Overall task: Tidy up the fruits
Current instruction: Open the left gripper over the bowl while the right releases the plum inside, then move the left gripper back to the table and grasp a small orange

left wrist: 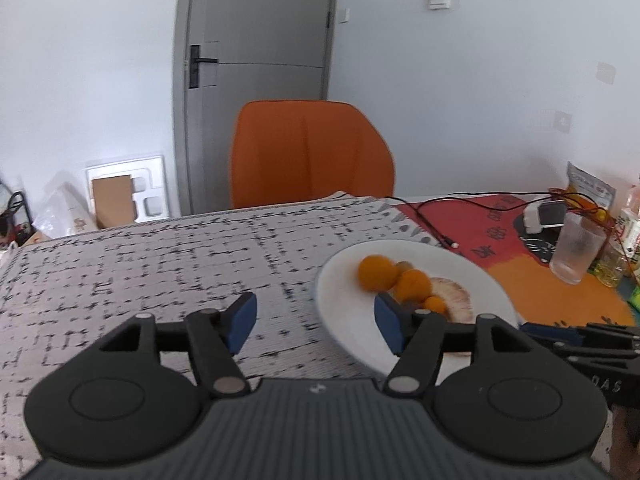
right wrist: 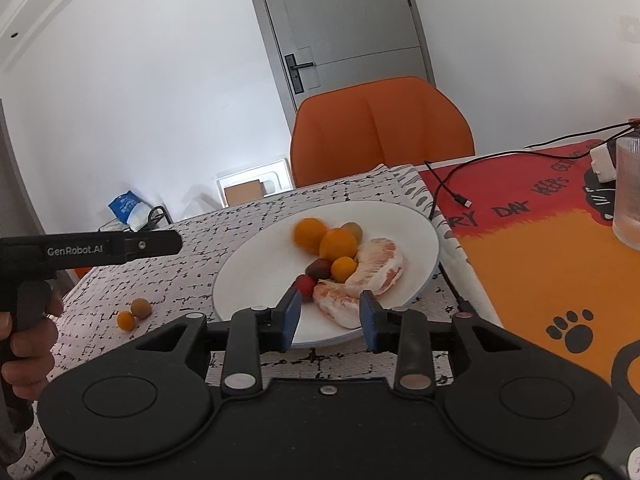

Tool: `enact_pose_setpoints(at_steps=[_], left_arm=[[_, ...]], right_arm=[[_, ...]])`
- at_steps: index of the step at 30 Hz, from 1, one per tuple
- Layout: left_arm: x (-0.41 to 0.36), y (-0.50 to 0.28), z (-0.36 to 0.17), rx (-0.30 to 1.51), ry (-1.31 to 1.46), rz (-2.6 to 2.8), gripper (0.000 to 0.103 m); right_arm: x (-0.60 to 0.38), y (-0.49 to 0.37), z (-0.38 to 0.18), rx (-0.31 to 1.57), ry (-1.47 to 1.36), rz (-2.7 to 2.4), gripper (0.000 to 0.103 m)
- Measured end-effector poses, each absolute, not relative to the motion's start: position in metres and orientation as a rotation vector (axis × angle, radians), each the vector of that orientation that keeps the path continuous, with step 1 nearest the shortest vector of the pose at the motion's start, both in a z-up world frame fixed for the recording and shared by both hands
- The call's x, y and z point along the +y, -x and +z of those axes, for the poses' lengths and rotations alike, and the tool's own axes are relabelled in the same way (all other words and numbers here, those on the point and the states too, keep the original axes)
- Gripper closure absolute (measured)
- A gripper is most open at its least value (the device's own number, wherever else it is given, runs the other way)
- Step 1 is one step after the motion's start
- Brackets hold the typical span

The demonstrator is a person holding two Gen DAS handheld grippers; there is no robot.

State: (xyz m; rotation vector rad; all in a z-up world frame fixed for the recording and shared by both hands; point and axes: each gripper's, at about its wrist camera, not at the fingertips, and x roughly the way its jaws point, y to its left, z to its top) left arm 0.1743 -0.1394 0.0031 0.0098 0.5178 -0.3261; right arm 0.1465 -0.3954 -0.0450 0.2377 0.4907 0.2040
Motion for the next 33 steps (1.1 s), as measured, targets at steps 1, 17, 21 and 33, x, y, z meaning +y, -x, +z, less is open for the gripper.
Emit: enact_pose_setpoints(at_steps=[1, 17, 21, 33], left_arm=[[-0.135, -0.174, 0.003, 0.52, -0.006, -0.316, 0.036], [-0.067, -0.165, -0.008, 0.537, 0.028, -0.144, 0.018], [-0.057, -0.164, -0.014, 0.545, 0.04, -0.136, 0.018], [-0.04, -0.166, -0.039, 0.579, 0.08, -0.13, 0.022]], right_arm=[[-0.394, -0.147, -0.045, 0.492, -0.236, 0.204, 0.066], [-0.363, -0.152, -0.043, 0.489, -0.2, 0.242, 0.02], [-0.355, -0.153, -0.043, 0.489, -0.195, 0.251, 0.012], [-0.331, -0.158, -0.041, 0.506, -0.158, 0.278, 0.007]])
